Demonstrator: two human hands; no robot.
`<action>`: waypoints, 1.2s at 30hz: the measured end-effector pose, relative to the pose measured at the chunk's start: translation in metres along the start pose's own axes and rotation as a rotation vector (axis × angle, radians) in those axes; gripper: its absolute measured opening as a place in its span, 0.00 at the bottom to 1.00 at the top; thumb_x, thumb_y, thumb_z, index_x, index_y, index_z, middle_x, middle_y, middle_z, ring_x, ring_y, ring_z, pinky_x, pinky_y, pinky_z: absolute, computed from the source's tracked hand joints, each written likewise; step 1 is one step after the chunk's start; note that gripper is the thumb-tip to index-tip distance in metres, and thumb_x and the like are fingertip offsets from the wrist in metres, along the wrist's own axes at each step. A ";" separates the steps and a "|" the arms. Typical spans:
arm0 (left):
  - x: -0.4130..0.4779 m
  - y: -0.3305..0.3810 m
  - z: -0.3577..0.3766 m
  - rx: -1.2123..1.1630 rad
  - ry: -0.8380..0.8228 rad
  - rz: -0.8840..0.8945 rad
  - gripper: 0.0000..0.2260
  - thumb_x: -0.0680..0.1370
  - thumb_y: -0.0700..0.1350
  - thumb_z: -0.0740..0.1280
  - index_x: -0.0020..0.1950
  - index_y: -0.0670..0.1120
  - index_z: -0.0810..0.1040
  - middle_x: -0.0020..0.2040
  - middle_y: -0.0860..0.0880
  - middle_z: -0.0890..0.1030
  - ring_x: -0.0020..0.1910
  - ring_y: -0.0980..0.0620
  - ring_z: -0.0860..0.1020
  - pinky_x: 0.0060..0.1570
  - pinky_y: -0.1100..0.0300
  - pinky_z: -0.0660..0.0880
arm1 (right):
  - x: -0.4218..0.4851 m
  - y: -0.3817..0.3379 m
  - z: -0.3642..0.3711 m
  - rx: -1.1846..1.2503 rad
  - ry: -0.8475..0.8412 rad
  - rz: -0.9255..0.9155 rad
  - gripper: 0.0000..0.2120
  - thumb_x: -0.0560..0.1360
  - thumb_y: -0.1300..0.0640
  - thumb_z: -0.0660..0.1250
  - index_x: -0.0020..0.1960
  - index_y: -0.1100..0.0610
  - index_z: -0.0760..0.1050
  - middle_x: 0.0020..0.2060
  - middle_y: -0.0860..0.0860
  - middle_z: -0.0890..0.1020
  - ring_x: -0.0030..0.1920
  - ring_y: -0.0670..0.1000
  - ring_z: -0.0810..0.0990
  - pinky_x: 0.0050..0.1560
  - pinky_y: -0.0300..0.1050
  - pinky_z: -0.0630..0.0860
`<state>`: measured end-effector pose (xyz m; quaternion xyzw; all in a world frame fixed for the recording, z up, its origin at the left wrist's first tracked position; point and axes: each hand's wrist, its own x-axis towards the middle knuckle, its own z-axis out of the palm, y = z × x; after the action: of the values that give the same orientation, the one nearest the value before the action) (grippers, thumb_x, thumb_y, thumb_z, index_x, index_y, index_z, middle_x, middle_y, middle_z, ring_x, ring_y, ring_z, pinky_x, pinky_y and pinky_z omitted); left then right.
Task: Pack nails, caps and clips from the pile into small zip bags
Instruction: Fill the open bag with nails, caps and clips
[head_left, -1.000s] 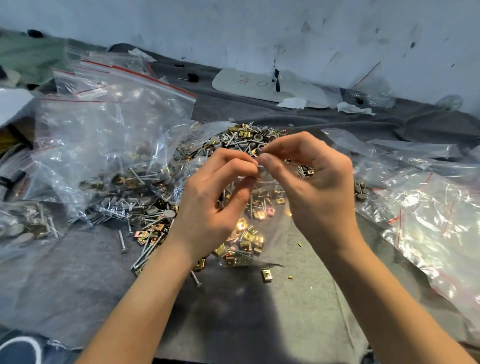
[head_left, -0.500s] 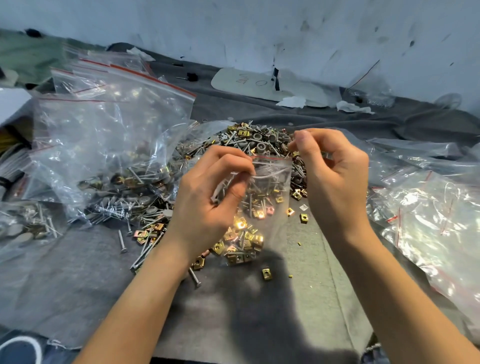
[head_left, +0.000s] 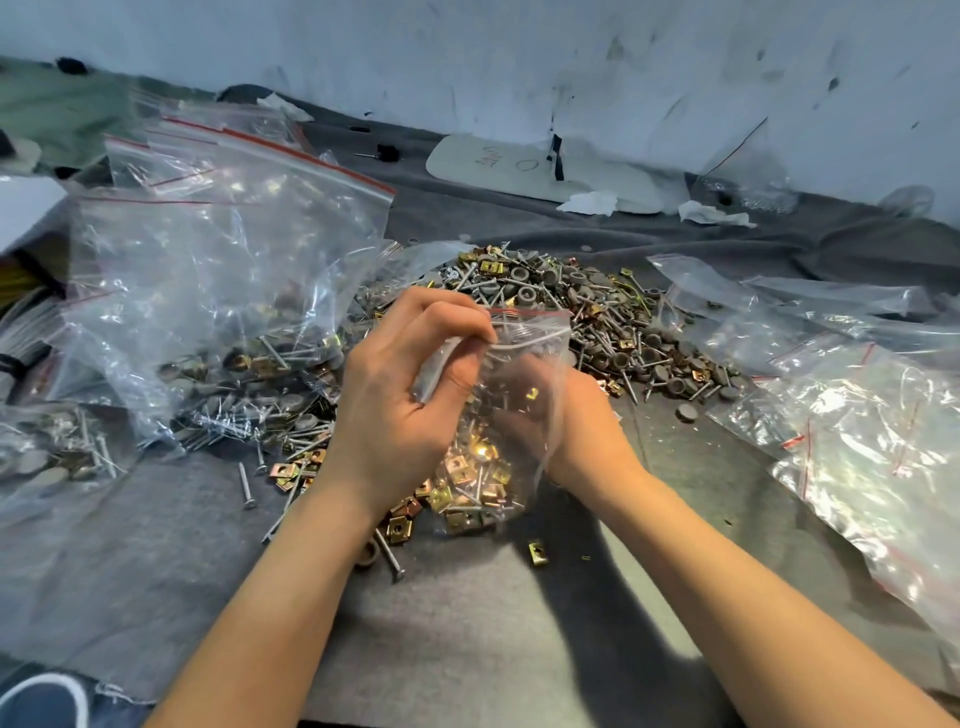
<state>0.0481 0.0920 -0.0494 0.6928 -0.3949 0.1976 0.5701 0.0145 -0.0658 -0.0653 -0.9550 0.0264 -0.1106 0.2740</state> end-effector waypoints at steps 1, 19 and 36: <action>0.000 0.000 0.000 0.002 -0.002 0.001 0.04 0.78 0.43 0.62 0.51 0.48 0.76 0.52 0.45 0.78 0.54 0.45 0.78 0.52 0.42 0.77 | 0.000 -0.001 0.001 -0.066 0.000 -0.020 0.12 0.73 0.58 0.71 0.55 0.55 0.76 0.47 0.50 0.79 0.44 0.51 0.78 0.44 0.47 0.76; -0.002 0.003 0.005 0.046 -0.024 0.031 0.07 0.77 0.42 0.63 0.50 0.41 0.79 0.52 0.44 0.78 0.54 0.45 0.78 0.52 0.41 0.76 | 0.002 -0.018 -0.052 0.602 0.664 0.028 0.08 0.72 0.63 0.72 0.41 0.52 0.75 0.35 0.45 0.80 0.35 0.40 0.77 0.39 0.32 0.72; -0.003 0.003 0.008 -0.002 -0.015 0.043 0.05 0.78 0.42 0.63 0.49 0.45 0.78 0.52 0.45 0.78 0.54 0.48 0.78 0.53 0.44 0.77 | -0.016 -0.025 -0.067 0.393 0.592 -0.046 0.03 0.75 0.57 0.70 0.42 0.53 0.80 0.40 0.47 0.82 0.43 0.46 0.80 0.47 0.48 0.76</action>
<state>0.0426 0.0855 -0.0518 0.6851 -0.4143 0.2042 0.5632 -0.0168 -0.0769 0.0000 -0.8108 0.0616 -0.3918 0.4304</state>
